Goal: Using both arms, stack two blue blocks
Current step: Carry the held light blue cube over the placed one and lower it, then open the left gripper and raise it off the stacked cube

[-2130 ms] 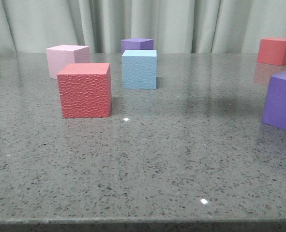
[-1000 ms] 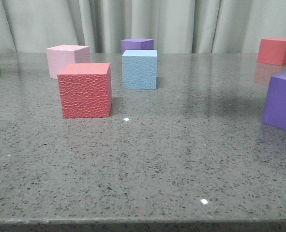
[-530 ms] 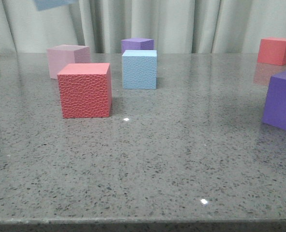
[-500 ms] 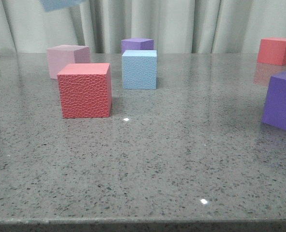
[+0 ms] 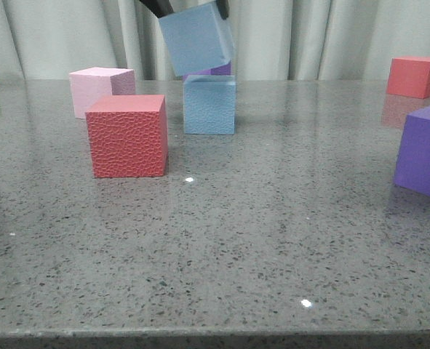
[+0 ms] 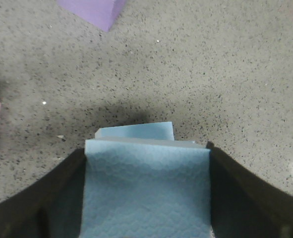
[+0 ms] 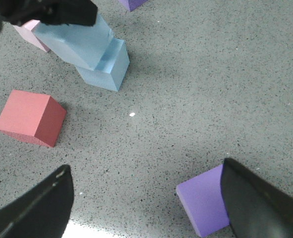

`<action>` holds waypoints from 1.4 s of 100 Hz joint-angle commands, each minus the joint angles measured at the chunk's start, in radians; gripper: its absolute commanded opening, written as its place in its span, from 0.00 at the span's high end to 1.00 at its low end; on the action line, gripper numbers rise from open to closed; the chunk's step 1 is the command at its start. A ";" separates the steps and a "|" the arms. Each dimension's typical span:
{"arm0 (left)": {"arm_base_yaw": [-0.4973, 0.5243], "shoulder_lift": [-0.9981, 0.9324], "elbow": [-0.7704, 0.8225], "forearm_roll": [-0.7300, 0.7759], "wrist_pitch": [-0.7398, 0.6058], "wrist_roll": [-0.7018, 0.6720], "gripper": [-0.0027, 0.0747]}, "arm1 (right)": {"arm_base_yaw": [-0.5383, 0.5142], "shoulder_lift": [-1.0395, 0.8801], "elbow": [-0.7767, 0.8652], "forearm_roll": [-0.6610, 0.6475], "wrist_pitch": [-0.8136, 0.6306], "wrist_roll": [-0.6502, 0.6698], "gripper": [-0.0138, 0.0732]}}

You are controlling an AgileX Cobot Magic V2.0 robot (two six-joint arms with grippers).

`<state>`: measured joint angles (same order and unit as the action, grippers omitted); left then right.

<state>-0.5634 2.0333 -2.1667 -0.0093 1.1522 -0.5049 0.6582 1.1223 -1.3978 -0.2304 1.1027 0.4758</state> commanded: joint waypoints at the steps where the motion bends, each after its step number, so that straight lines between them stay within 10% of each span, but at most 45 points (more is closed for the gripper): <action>1: -0.012 -0.056 -0.034 0.015 -0.068 -0.018 0.55 | -0.007 -0.022 -0.020 -0.030 -0.047 0.001 0.15; 36: -0.013 -0.040 -0.034 0.019 -0.094 -0.025 0.54 | -0.007 -0.022 -0.020 -0.030 -0.045 0.001 0.15; 88: -0.017 -0.040 -0.034 0.032 -0.082 -0.012 0.27 | -0.007 -0.022 -0.020 -0.035 -0.033 0.000 0.15; 140: -0.047 -0.089 -0.192 0.079 -0.021 0.038 0.26 | -0.007 -0.065 -0.020 -0.076 -0.063 0.000 0.15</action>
<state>-0.5895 2.0357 -2.3188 0.0403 1.1623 -0.4808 0.6582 1.0967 -1.3978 -0.2549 1.1039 0.4774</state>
